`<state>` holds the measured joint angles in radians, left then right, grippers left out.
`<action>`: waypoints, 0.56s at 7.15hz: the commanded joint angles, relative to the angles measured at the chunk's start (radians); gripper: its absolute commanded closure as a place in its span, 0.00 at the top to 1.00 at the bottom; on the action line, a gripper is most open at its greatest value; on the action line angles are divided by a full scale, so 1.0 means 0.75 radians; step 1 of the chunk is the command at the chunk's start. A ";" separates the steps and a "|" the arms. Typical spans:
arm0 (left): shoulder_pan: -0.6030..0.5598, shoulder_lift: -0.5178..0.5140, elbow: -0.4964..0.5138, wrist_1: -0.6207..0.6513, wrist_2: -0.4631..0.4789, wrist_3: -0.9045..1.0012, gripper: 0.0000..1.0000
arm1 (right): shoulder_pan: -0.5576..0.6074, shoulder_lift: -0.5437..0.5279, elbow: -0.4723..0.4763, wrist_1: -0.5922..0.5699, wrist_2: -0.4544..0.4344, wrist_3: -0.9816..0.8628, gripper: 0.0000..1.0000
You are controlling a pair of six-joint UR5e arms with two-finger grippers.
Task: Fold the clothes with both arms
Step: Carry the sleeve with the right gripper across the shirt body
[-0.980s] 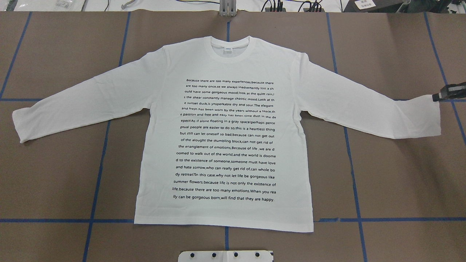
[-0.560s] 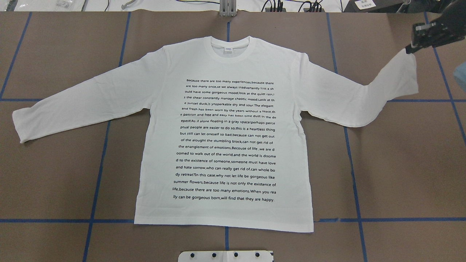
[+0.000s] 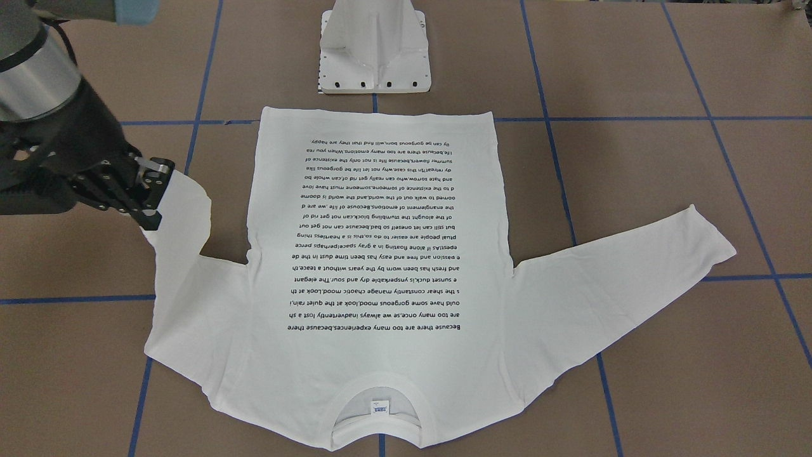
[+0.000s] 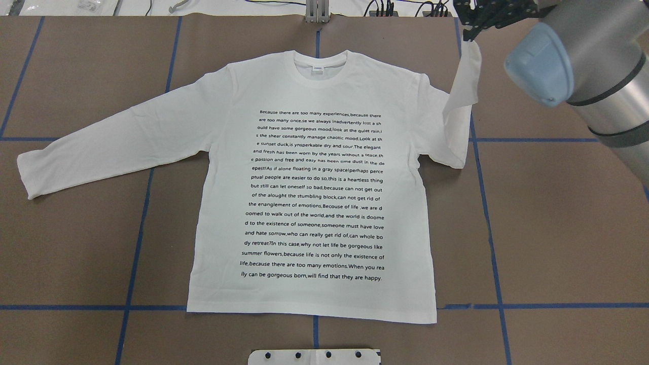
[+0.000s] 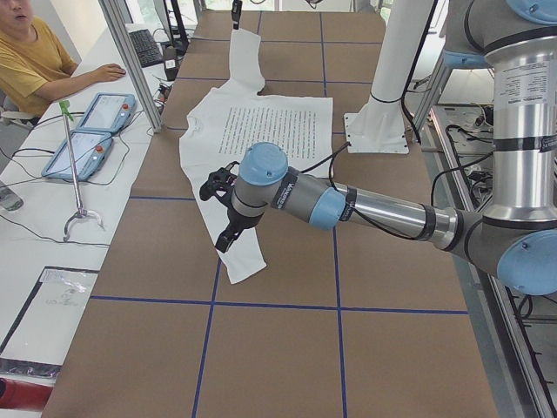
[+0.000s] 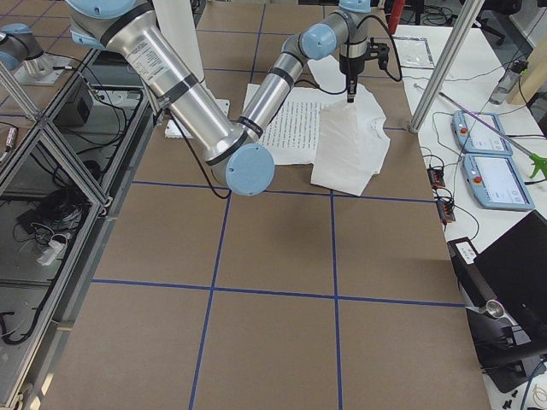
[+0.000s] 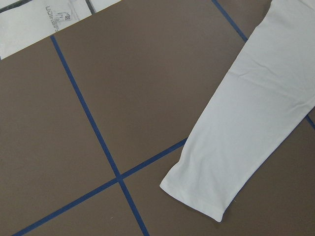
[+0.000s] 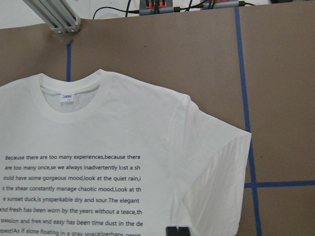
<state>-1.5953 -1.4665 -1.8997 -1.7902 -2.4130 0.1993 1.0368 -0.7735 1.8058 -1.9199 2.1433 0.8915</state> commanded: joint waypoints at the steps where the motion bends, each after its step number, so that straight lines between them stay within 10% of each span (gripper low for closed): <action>1: 0.000 0.000 0.011 0.000 0.002 0.002 1.00 | -0.181 0.359 -0.281 0.007 -0.141 0.250 0.00; 4: -0.002 0.000 0.040 0.000 0.002 0.004 1.00 | -0.422 0.575 -0.705 0.311 -0.385 0.459 0.00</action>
<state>-1.5963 -1.4665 -1.8782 -1.7902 -2.4125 0.2019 0.8016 -0.3872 1.3992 -1.7964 1.9582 1.1623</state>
